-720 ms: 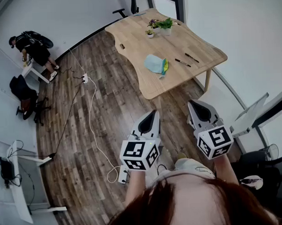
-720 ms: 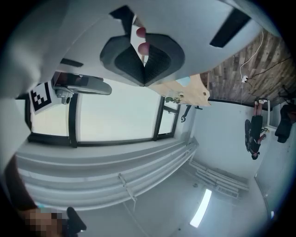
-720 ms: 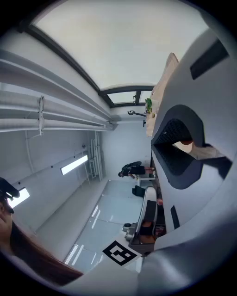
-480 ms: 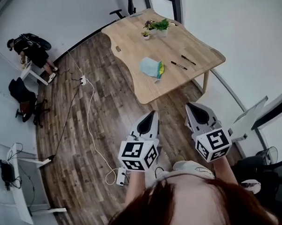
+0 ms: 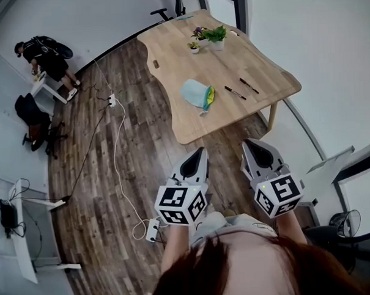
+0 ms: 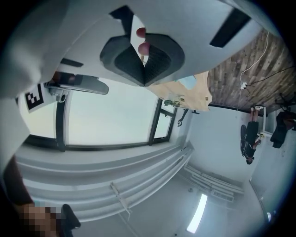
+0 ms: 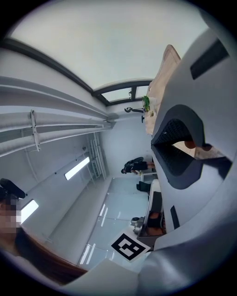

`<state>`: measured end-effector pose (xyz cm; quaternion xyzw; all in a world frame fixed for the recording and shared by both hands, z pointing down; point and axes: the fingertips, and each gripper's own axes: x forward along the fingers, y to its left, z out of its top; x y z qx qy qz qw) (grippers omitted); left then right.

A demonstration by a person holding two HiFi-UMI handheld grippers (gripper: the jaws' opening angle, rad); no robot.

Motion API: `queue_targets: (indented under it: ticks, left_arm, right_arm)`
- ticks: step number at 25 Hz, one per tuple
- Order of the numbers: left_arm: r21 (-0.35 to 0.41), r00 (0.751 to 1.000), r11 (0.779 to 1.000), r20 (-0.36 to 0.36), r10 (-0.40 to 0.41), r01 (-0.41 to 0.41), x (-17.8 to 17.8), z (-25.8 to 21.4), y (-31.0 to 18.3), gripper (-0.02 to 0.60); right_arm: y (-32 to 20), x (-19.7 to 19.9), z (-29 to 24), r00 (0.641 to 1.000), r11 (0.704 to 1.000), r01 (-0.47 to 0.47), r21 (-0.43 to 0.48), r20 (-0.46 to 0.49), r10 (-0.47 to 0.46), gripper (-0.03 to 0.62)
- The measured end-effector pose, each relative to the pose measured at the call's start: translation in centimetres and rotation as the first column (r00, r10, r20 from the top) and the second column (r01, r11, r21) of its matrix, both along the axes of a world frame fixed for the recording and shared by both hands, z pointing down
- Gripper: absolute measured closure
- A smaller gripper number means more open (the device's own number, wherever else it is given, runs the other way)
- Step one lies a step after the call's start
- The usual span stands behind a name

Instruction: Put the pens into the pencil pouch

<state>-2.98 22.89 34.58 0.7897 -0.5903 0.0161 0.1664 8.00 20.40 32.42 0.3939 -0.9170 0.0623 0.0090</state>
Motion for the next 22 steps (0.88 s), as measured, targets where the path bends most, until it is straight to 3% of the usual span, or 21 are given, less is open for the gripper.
queue_targets:
  ticks: [10, 22]
  left_arm:
    - [-0.019, 1.000, 1.000, 0.007, -0.005, 0.005, -0.8, 0.7, -3.3, 0.580]
    - [-0.026, 0.997, 0.996, 0.002, 0.081, -0.081, -3.1, 1.6, -10.8, 0.580]
  right_arm:
    - [-4.1, -0.8, 1.1, 1.000, 1.000, -0.002, -0.004, 0.002, 0.002, 0.594]
    - [-11.0, -3.3, 1.9, 0.998, 0.998, -0.057, -0.013, -0.032, 0.056, 0.592]
